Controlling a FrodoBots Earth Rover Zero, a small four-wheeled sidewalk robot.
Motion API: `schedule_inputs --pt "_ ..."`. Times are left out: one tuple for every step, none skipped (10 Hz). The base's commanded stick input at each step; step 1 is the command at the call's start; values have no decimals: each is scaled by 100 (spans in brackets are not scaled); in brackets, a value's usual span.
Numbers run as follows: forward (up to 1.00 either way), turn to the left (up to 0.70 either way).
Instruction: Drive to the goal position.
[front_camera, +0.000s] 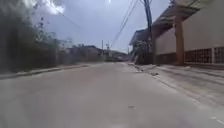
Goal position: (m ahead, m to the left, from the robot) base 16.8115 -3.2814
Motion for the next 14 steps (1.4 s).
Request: schedule_inputs --pt "70 0" --pt "70 0" --pt "70 0" --pt "70 0" --pt "70 0" --pt "70 0" --pt "70 0" --pt "70 0" --pt "70 0" --pt "70 0" --pt "70 -5" --pt "70 -13" --pt "70 -21" --pt "70 -30"
